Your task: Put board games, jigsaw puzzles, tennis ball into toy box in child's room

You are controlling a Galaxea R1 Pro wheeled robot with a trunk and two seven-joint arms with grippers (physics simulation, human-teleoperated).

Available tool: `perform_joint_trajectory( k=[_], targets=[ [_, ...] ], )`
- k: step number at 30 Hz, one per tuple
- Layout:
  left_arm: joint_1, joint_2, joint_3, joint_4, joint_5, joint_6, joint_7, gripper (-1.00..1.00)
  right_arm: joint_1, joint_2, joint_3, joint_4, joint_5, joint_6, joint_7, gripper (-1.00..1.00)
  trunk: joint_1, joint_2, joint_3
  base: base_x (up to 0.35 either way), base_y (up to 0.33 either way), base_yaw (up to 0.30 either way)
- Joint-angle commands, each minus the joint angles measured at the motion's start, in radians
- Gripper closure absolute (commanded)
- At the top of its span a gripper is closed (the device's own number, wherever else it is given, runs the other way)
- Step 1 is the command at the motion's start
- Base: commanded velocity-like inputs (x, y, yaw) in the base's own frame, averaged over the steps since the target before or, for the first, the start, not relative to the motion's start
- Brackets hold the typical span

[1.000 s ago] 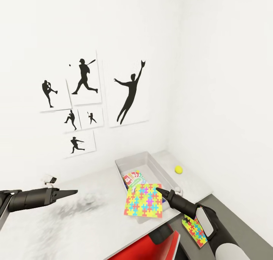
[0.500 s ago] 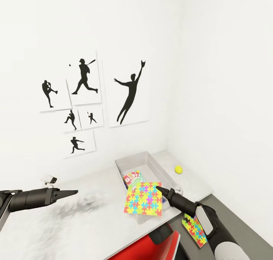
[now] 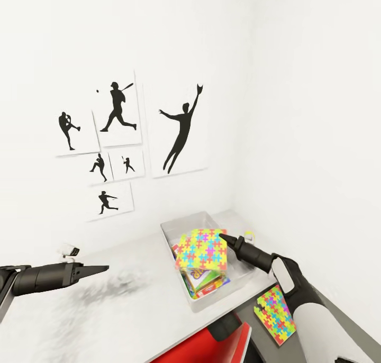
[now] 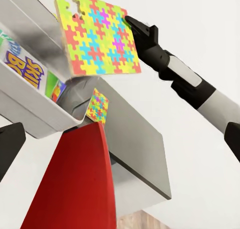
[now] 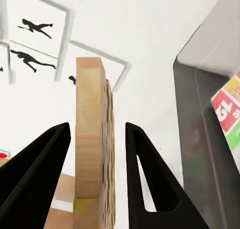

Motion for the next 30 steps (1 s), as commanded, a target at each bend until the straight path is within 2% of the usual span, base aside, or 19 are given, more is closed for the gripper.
perform_joint_trajectory(
  k=[1,4,8,11,17,25,30],
  targets=[
    [0.000,0.000,0.000,0.000,-0.001,0.011,-0.004,-1.00,-0.007,0.000,-0.003,0.001,0.002,0.006,-0.008,1.00,0.000,-0.001,-0.001,0.000,0.000,0.000],
    [0.000,0.000,0.000,0.000,-0.002,0.010,-0.004,-1.00,-0.035,0.001,-0.007,0.003,0.001,0.010,-0.071,1.00,0.000,-0.001,-0.001,0.000,0.000,0.000],
    [0.000,0.000,0.000,0.000,-0.001,0.010,-0.004,-1.00,-0.079,0.007,-0.009,0.005,-0.002,0.010,-0.215,1.00,0.000,-0.001,-0.001,0.000,0.000,0.000],
    [0.000,0.000,0.000,0.000,-0.001,0.010,-0.004,-1.00,-0.105,0.016,-0.009,0.008,-0.003,0.008,-0.275,1.00,0.000,-0.001,-0.001,0.000,0.000,0.000],
    [0.000,0.000,-0.001,0.000,-0.002,0.010,-0.004,-1.00,-0.123,0.033,-0.009,0.009,-0.002,0.002,-0.326,1.00,0.000,-0.001,-0.001,0.000,0.000,0.000],
    [0.000,0.000,-0.002,0.000,-0.002,0.010,-0.004,-1.00,-0.128,0.079,-0.008,0.010,-0.003,-0.064,-0.447,1.00,0.000,-0.001,-0.001,0.000,0.000,0.000],
    [0.000,0.000,-0.002,0.000,-0.002,0.010,-0.004,-1.00,-0.127,0.104,-0.007,0.007,-0.001,-0.079,-0.478,1.00,0.000,-0.001,-0.001,0.000,0.000,0.000]
  ],
)
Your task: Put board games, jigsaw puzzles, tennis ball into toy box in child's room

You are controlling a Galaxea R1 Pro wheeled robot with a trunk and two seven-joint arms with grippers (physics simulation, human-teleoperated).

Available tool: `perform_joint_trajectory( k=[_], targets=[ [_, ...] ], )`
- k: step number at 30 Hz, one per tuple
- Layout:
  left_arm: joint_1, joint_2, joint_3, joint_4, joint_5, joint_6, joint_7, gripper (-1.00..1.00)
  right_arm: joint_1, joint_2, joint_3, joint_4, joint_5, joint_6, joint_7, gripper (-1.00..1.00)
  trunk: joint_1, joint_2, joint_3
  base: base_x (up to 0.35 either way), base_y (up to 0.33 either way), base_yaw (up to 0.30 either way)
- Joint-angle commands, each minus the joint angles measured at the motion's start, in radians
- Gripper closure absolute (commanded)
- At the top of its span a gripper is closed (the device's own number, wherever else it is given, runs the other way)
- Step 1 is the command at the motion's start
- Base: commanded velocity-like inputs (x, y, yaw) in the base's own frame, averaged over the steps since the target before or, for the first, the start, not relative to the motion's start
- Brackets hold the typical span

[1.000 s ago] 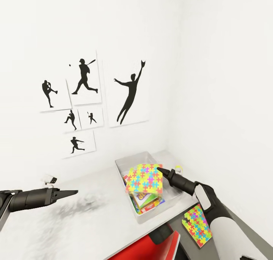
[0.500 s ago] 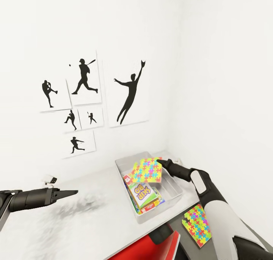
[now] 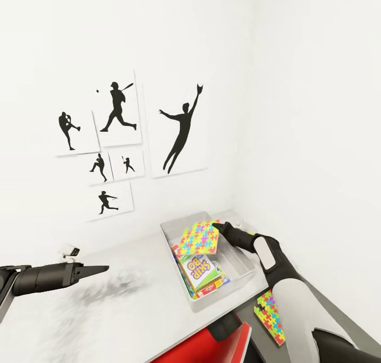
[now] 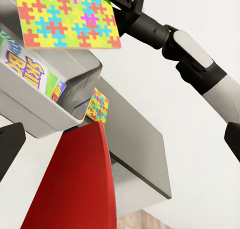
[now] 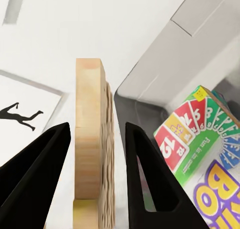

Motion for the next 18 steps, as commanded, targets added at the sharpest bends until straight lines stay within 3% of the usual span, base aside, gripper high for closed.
perform_joint_trajectory(
  k=[1,18],
  targets=[
    [0.000,0.000,0.000,0.000,0.000,0.011,-0.004,-1.00,-0.001,0.005,-0.006,-0.002,0.000,0.005,-0.001,1.00,0.000,-0.001,0.000,0.000,0.000,0.000],
    [0.000,0.000,0.000,0.000,-0.001,0.011,-0.004,-1.00,-0.001,0.005,-0.009,-0.006,0.001,0.001,-0.007,1.00,0.000,-0.001,-0.011,0.000,0.000,0.000]
  ],
)
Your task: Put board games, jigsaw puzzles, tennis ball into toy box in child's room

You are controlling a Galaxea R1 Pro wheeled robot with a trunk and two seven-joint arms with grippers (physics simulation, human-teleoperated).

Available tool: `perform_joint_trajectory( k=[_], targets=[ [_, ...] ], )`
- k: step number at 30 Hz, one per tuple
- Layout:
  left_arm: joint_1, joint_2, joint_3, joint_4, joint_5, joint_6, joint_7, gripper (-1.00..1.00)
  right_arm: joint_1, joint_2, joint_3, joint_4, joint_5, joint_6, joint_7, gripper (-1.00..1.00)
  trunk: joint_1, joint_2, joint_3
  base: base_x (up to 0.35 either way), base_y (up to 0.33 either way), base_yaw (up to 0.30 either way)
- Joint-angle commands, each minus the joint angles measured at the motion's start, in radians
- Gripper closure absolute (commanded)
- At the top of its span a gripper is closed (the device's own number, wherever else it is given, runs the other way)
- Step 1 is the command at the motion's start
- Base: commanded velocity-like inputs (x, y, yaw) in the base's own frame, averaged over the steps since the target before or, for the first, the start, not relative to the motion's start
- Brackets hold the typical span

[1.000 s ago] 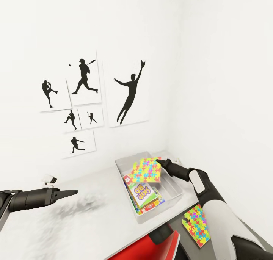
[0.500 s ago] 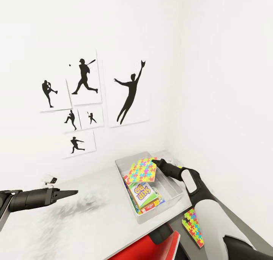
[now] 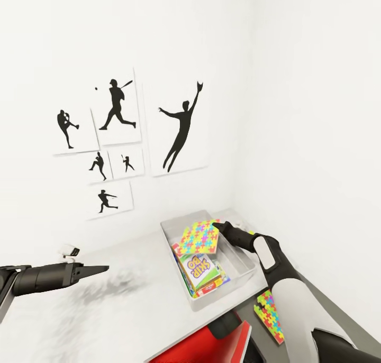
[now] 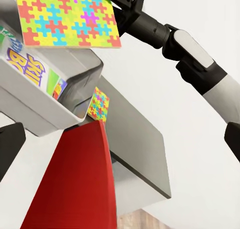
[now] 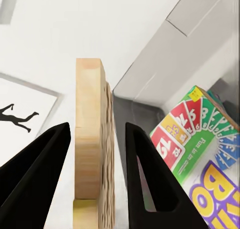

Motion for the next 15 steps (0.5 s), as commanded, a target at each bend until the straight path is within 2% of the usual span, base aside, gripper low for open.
perform_joint_trajectory(
  k=[1,15],
  targets=[
    [0.000,0.000,0.000,0.000,-0.001,0.011,-0.004,-1.00,-0.001,0.001,-0.007,-0.001,-0.002,0.008,0.002,1.00,0.000,-0.001,-0.002,0.000,0.000,0.000],
    [0.000,0.000,-0.001,0.000,-0.002,0.011,-0.004,-1.00,-0.001,-0.002,-0.007,-0.001,-0.002,0.008,0.002,1.00,0.000,-0.001,-0.025,0.000,0.000,0.000]
  ],
)
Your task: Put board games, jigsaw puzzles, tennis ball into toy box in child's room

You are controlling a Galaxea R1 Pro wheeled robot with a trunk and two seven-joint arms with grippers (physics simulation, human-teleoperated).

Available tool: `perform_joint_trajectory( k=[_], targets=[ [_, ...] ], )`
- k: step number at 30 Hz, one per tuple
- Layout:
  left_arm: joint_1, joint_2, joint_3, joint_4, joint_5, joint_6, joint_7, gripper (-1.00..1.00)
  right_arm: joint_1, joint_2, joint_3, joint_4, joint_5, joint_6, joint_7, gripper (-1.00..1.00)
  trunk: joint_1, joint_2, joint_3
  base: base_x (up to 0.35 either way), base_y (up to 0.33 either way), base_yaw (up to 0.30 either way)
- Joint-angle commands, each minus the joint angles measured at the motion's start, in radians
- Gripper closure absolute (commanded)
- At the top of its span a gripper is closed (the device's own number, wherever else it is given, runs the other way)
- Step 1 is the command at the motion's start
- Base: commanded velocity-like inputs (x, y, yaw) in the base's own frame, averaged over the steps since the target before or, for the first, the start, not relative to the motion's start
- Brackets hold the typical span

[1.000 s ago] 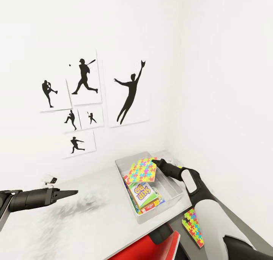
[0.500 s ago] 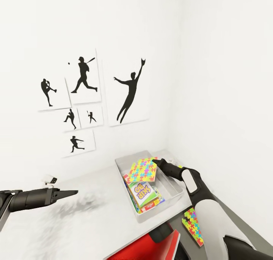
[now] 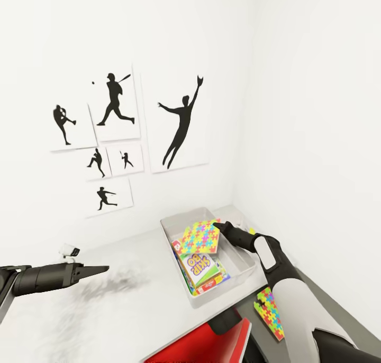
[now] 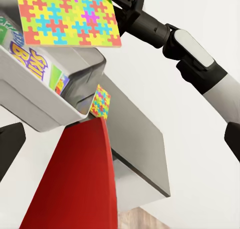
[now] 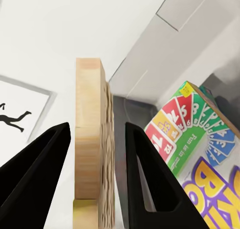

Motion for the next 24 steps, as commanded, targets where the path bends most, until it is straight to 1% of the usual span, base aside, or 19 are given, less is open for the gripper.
perform_joint_trajectory(
  k=[1,14,24],
  targets=[
    [-0.001,0.000,0.000,0.000,0.000,0.011,-0.004,-1.00,-0.001,0.002,-0.007,-0.001,-0.001,0.008,0.002,1.00,0.001,-0.003,-0.004,0.000,0.000,0.000],
    [-0.001,0.000,0.001,0.000,0.001,0.011,-0.004,-1.00,0.000,-0.006,-0.007,-0.001,-0.001,0.011,0.002,1.00,0.001,-0.003,-0.006,0.000,0.000,0.000],
    [-0.001,0.000,0.001,0.000,0.002,0.011,-0.004,-1.00,0.000,-0.007,-0.026,-0.001,-0.001,0.011,0.002,1.00,0.001,-0.003,-0.006,0.000,0.000,0.000]
  ],
)
